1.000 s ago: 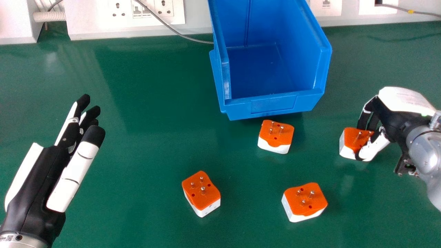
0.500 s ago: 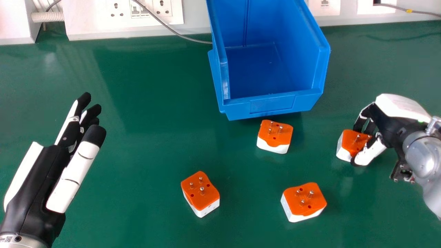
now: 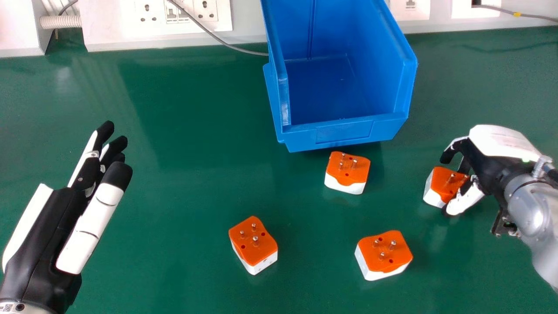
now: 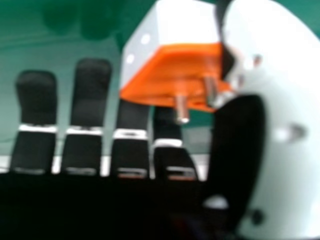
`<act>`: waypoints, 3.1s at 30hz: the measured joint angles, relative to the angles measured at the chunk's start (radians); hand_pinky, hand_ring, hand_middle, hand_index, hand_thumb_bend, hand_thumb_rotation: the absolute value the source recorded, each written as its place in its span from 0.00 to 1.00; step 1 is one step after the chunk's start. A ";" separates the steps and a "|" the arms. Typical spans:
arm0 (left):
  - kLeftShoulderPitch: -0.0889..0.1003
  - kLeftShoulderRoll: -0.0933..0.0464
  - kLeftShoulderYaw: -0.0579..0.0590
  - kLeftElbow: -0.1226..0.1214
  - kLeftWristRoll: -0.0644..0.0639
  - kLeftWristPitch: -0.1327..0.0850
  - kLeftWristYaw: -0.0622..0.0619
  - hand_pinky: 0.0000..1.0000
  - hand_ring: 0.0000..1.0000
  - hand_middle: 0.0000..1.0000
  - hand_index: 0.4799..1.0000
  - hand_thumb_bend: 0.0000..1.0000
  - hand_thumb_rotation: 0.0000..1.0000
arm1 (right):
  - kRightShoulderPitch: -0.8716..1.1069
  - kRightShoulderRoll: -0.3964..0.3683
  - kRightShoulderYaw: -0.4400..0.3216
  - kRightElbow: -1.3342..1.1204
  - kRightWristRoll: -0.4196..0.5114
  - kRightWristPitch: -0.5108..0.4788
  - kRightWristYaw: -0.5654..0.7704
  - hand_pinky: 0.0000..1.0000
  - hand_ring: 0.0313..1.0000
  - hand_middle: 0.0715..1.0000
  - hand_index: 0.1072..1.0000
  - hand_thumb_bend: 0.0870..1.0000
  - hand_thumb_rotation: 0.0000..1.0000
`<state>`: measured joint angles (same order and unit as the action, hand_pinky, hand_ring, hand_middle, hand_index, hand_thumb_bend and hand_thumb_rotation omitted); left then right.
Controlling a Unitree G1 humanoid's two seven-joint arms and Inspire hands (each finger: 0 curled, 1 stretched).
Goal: Pick all objects and put in blue box
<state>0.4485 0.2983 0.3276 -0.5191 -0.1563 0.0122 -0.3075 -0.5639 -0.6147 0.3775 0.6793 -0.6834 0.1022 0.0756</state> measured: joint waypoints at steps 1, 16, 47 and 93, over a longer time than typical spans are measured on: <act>0.000 0.000 0.000 0.000 0.000 0.000 0.000 0.94 0.98 0.98 1.00 0.77 0.95 | 0.000 0.000 0.004 0.007 -0.002 -0.006 -0.013 0.30 0.39 0.48 0.67 0.48 0.00; 0.001 -0.002 -0.003 -0.006 0.001 0.000 0.001 0.95 0.98 0.98 1.00 0.75 0.95 | -0.012 0.000 0.049 0.070 -0.068 -0.069 -0.128 0.35 0.39 0.48 0.53 0.45 0.00; -0.025 -0.006 -0.023 0.002 0.020 0.000 0.003 0.95 0.98 0.98 1.00 0.72 0.95 | 0.016 -0.030 -0.014 -0.061 -0.061 -0.024 -0.124 0.35 0.38 0.46 0.48 0.45 0.00; -0.039 -0.010 -0.046 0.035 0.041 -0.018 0.011 0.94 0.98 0.98 1.00 0.67 0.96 | 0.145 -0.079 -0.114 -0.344 -0.037 0.015 -0.027 0.34 0.40 0.49 0.47 0.44 0.00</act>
<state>0.4095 0.2878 0.2818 -0.4845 -0.1150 -0.0057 -0.2970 -0.4189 -0.6932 0.2636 0.3350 -0.7204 0.1176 0.0483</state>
